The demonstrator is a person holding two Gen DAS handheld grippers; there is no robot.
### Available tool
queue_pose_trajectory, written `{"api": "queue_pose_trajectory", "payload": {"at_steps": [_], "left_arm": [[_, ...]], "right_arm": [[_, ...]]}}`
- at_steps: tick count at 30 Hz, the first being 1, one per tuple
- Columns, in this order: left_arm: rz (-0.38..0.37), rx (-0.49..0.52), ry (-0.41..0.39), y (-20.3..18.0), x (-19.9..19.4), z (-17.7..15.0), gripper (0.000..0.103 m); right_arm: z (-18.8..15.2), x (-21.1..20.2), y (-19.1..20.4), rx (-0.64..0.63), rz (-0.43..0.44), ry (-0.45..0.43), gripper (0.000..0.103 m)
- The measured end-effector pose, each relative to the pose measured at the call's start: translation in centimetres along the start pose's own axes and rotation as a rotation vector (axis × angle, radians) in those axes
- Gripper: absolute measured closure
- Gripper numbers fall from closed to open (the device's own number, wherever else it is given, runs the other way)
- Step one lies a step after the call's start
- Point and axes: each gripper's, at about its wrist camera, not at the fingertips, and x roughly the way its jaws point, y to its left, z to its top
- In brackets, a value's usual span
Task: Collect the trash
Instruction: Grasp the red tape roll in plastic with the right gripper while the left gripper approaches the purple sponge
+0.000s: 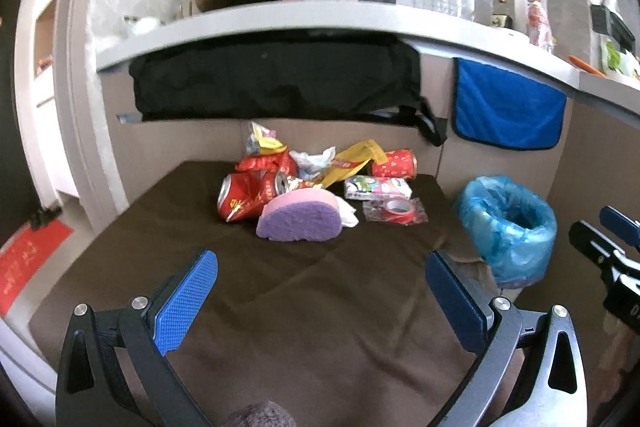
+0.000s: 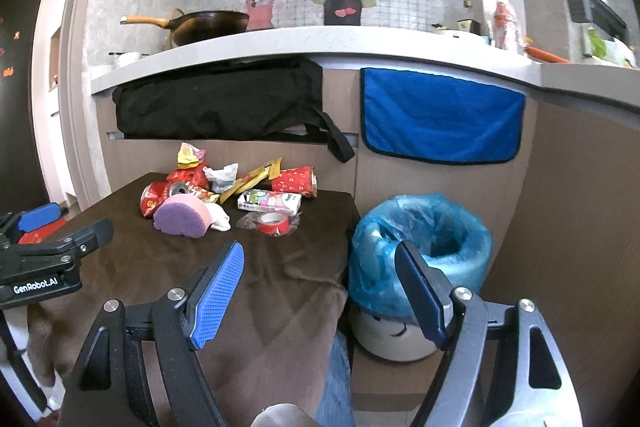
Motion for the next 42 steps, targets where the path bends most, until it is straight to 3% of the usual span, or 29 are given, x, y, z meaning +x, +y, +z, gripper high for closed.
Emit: {"api": "queue_pose_trajectory", "payload": {"at_steps": [9,15,19,24,29,37,42], "left_arm": [[0.015,-0.012,0.076,4.5,7.7,2.5,0.001],[-0.086,-0.083,0.131,6.8,12.5,4.1,0.003],[-0.161,-0.05,0.173,6.4,15.5,4.9,0.006],[-0.193,-0.029,0.189,5.7,18.0,5.9,0.006],[-0.232,-0.029,0.191,5.4,19.0,6.6,0.007],[-0.298,-0.042,0.289,5.6,18.2,4.2,0.01],[-0.238,-0.104,0.251,7.5,16.5,3.6,0.01]], "right_arm": [[2.2,9.3,1.0,-0.078,0.082,0.088,0.028],[2.5,15.1,1.8,-0.113,0.11,0.156,0.028],[2.5,17.3,2.0,-0.122,0.116,0.181,0.028],[2.2,19.4,1.6,-0.127,0.1,0.216,0.028],[2.6,21.5,1.4,-0.114,0.121,0.25,0.028],[3.1,26.1,3.8,-0.14,0.221,0.327,0.028],[2.4,29.3,5.5,-0.179,0.239,0.39,0.032]]}}
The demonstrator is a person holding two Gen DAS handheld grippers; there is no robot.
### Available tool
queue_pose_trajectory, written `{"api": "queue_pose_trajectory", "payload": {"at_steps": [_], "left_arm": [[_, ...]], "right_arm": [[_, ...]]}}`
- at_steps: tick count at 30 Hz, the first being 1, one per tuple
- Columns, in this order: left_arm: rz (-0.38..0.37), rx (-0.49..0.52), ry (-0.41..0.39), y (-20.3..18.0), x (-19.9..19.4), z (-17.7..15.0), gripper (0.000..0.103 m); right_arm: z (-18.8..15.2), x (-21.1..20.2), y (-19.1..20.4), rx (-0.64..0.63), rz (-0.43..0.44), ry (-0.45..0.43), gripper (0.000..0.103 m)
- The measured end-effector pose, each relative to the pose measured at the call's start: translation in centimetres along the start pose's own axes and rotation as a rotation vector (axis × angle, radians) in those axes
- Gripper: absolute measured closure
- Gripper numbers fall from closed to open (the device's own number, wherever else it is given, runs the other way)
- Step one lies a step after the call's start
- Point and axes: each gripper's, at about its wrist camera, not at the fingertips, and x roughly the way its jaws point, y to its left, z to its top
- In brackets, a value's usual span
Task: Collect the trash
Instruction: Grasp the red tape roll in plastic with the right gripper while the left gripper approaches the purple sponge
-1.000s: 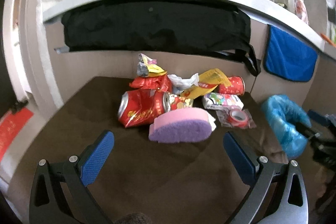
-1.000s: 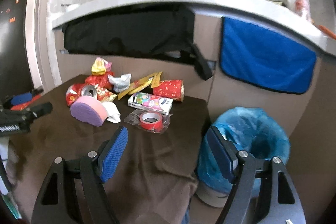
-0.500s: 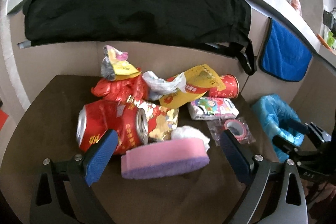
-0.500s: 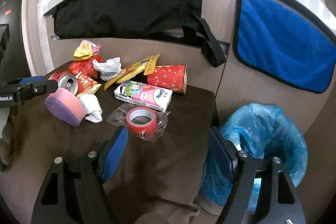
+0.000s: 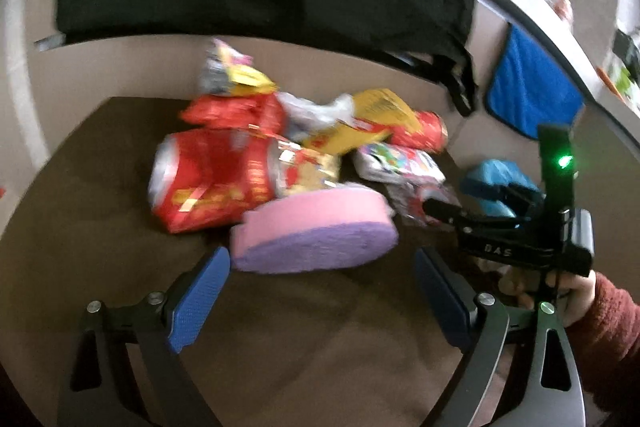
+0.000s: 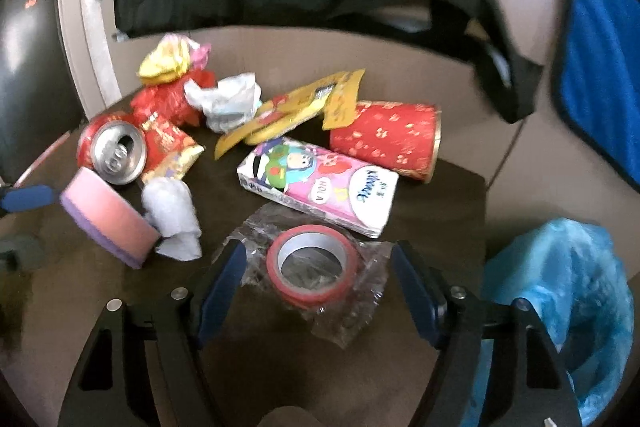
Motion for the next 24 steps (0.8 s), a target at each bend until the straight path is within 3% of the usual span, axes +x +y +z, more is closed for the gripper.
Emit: {"api": "queue_pose_trajectory", "payload": {"at_steps": [4,7,9,17,21,24], "left_arm": [[0.067,-0.078,-0.053,1.4,-1.1,0.2,0.01],[0.071,-0.17,-0.044,2.0,-0.9,0.4,0.01],[0.054,-0.228,-0.018,2.2,-0.4,0.3,0.011],[0.026,-0.462,0.02,0.7,1.4,0.4,0.012],[0.113,-0.562,-0.02,-0.2,2.4,2.0,0.012],[0.188,-0.522,-0.018,-0.9,3.5,2.7,0.013]], "right_arm": [[0.4,2.0,-0.5,0.031,-0.01,0.062,0.031],[0.4,2.3,-1.0,0.056,0.006,0.095,0.039],[0.3,1.6,-1.0,0.055,0.019,0.076,0.052],[-2.0,-2.9,-1.8,0.078,-0.005,-0.014,0.053],[-3.3,-3.8,-2.7,0.102,-0.019,-0.027,0.053],[-4.0,-4.1,-3.1,0.119,-0.006,-0.026,0.053]]}}
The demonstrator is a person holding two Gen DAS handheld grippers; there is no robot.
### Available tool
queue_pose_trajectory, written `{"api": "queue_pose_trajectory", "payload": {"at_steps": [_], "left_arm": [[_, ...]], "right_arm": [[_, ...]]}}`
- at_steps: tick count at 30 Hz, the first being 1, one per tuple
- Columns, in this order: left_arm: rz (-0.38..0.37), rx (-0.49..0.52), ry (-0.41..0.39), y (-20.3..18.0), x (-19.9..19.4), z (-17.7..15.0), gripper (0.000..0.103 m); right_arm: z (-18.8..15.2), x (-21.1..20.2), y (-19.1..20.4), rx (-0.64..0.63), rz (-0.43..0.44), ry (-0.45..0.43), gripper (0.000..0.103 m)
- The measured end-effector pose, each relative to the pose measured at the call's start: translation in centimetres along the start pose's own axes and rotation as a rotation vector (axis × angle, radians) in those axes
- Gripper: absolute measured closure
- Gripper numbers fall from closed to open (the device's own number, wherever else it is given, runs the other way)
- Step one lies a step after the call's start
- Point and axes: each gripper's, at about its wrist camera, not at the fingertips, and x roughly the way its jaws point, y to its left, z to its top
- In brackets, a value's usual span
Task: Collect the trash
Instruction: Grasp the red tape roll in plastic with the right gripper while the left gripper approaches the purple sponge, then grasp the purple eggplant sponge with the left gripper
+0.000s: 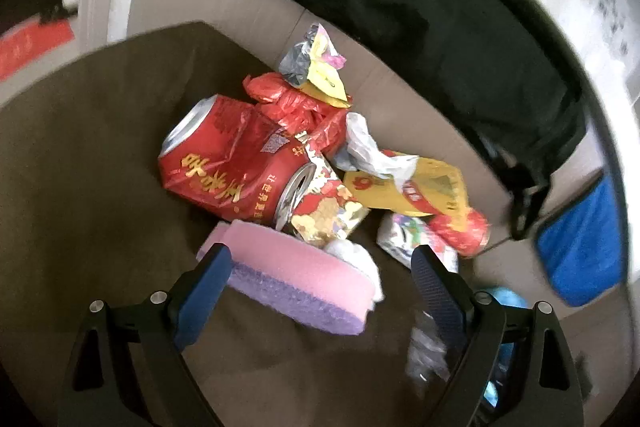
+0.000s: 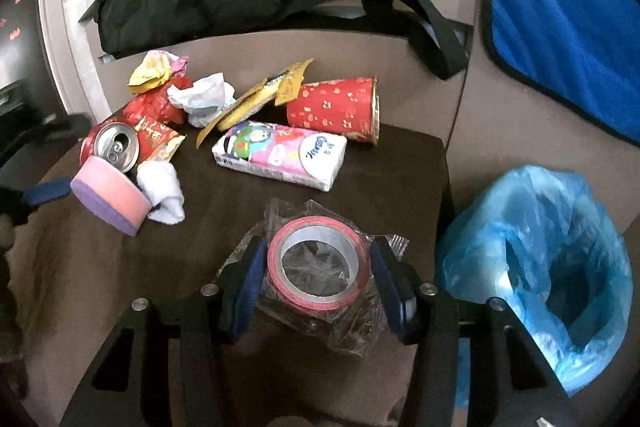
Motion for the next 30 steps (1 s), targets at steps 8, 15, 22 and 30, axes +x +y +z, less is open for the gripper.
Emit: {"api": "queue_pose_trajectory", "payload": {"at_steps": [8,15,22,30], "left_arm": [[-0.034,0.074,0.072,2.4,-0.2,-2.3,0.022],[-0.06,0.085,0.06,3.6,-2.2,-3.1,0.028],[-0.126,0.079,0.126,5.5,-2.8,-5.1,0.028],[-0.155,0.032,0.128,6.0,-2.5,-4.9,0.029]], "right_arm": [[-1.5,-1.4,-0.6,0.032,0.033,0.003,0.053],[-2.2,-2.1,0.0,0.02,0.043,0.005,0.053],[-3.1,-3.0,0.0,0.026,0.058,0.011,0.053],[-3.9,-3.6,0.5,0.025,0.054,0.021,0.053]]}}
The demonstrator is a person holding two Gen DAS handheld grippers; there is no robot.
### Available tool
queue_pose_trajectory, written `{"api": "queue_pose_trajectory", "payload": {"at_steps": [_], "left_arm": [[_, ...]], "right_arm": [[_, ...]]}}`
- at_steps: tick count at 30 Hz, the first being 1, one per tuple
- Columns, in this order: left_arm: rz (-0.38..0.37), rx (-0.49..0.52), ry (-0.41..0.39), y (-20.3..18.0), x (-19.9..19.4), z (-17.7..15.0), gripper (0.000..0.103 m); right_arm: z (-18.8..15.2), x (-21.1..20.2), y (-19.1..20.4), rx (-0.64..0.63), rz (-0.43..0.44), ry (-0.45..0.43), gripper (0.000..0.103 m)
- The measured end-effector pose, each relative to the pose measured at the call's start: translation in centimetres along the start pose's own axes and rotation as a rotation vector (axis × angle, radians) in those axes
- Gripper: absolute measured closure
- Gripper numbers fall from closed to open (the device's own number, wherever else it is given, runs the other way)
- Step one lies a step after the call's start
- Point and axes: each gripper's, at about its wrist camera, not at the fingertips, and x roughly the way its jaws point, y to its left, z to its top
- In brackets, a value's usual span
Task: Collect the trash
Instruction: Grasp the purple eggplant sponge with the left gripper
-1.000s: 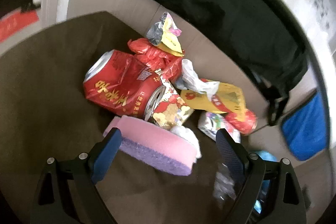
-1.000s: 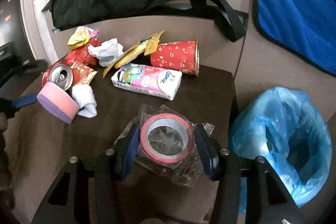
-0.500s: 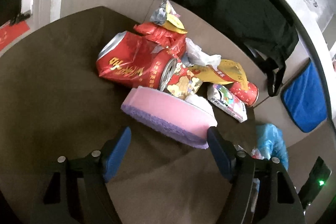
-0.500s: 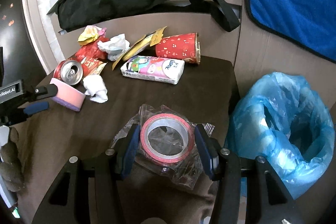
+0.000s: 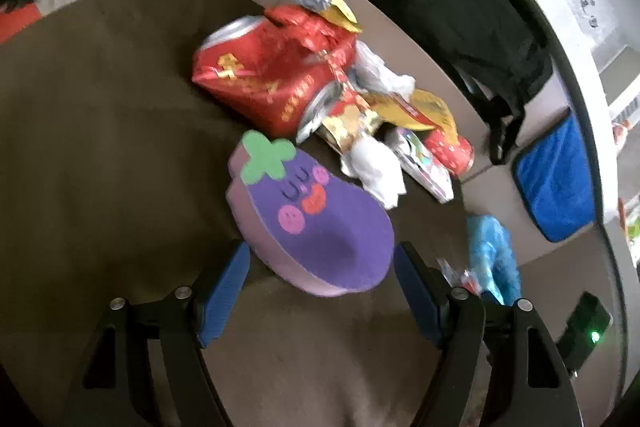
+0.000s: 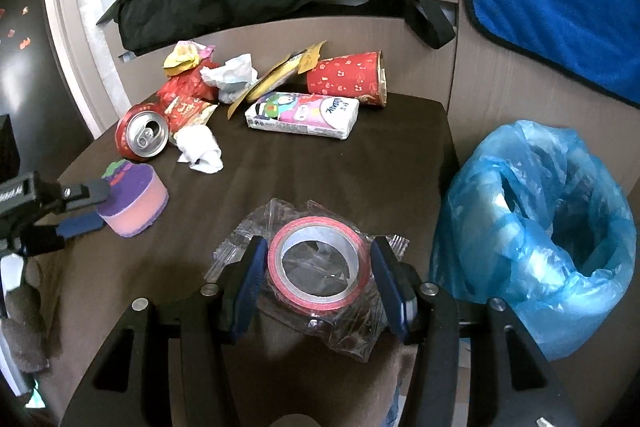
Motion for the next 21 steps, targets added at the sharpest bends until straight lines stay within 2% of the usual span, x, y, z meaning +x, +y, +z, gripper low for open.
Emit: {"api": "queue_pose_trajectory", "payload": {"at_steps": [3,7,13,17,18,21], "left_arm": [[0.08,0.017,-0.037,0.0,-0.2,0.5,0.029],[0.145,0.036,-0.078,0.3,-0.6,1.2,0.029],[0.178,0.019,-0.028,0.2,1.9,2.5,0.029],[0.209,0.081,-0.018,-1.3,3.2,2.6,0.028],[0.214,0.097,-0.023,-1.6,3.2,2.5,0.029],[0.215,0.141,-0.064,-2.0,2.3,2.2,0.044]], "right_arm": [[-0.3,-0.3,0.1,-0.005,-0.006,-0.001,0.053],[-0.6,-0.7,0.4,-0.017,-0.011,-0.007,0.053],[-0.7,-0.6,0.8,-0.021,0.0,-0.009,0.053],[-0.9,-0.7,1.3,-0.042,-0.016,-0.014,0.053],[-0.9,-0.8,1.2,-0.042,-0.015,-0.011,0.053],[-0.9,-1.0,1.0,-0.036,-0.013,-0.012,0.053]]}}
